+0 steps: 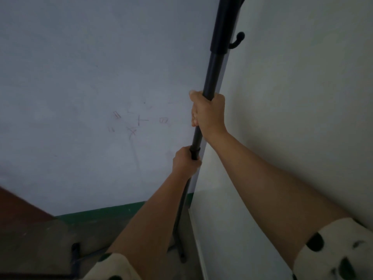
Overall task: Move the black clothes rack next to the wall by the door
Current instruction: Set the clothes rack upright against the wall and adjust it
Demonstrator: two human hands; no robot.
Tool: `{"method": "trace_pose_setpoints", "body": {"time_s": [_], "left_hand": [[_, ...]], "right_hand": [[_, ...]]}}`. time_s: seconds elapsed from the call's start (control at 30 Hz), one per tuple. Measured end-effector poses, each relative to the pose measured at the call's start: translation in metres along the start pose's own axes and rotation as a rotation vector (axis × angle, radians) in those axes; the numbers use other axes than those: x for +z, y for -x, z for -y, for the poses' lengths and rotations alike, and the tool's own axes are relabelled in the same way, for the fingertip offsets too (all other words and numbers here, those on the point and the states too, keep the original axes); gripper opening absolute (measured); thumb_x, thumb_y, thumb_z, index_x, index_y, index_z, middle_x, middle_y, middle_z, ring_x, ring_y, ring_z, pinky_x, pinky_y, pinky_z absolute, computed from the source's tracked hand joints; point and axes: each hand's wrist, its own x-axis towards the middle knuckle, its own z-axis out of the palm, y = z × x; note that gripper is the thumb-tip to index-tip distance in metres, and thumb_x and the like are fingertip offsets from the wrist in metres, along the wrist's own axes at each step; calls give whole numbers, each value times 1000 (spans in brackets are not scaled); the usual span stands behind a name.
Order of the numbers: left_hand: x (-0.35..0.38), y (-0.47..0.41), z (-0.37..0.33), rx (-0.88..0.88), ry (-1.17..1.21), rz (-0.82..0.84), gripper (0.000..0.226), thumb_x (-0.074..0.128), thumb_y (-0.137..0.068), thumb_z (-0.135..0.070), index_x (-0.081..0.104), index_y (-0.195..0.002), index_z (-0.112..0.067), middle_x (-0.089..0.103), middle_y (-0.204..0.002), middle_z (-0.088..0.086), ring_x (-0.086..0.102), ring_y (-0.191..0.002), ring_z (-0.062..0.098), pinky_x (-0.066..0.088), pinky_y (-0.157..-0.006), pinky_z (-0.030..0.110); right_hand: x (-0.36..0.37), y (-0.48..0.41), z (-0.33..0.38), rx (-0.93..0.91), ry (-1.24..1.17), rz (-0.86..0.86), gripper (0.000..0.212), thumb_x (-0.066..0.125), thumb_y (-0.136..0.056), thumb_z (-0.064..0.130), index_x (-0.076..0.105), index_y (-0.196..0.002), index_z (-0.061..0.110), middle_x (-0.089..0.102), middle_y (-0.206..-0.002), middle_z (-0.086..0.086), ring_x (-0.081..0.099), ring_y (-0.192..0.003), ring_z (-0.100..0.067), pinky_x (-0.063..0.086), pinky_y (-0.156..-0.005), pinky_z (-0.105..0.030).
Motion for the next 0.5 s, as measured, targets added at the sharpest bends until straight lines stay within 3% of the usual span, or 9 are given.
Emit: {"method": "trace_pose_setpoints", "body": {"time_s": [0.17, 0.33, 0.4, 0.47, 0.5], "left_hand": [[-11, 11, -2, 6, -86, 123, 59, 76, -76, -23, 50, -128, -11, 63, -120, 10, 61, -108, 27, 53, -92, 38], [-38, 37, 2, 31, -120, 127, 88, 74, -79, -34, 27, -148, -8, 43, -147, 14, 47, -130, 28, 44, -103, 37], [-51, 49, 7, 53, -109, 109, 89, 73, -80, -35, 25, -149, -8, 40, -150, 13, 43, -134, 26, 39, -107, 34], [-67, 66, 14, 53, -56, 96, 88, 74, -80, -34, 26, -149, -9, 40, -151, 13, 43, -135, 24, 37, -109, 33], [-74, 74, 17, 50, -28, 87, 87, 74, -80, -33, 27, -149, -9, 41, -150, 13, 43, -135, 23, 37, -108, 32]], "right_hand": [[-3, 8, 7, -32, 121, 3, 28, 67, -86, 25, 54, -67, 9, 53, -50, 1, 51, -45, -11, 50, -52, -27], [-2, 20, 9, -17, 270, -94, 34, 74, -77, 43, 56, -91, 17, 66, -83, -2, 64, -73, -15, 52, -70, -28], [0, 31, 7, 6, 334, -111, 44, 73, -77, 45, 54, -105, 18, 64, -95, 2, 63, -84, -11, 50, -75, -27], [5, 47, 4, 42, 414, -135, 67, 71, -79, 47, 44, -129, 12, 59, -123, -5, 59, -110, -20, 49, -95, -37], [6, 54, 3, 62, 471, -154, 80, 69, -80, 48, 34, -140, 9, 49, -140, -11, 50, -126, -25, 40, -107, -42]]}}
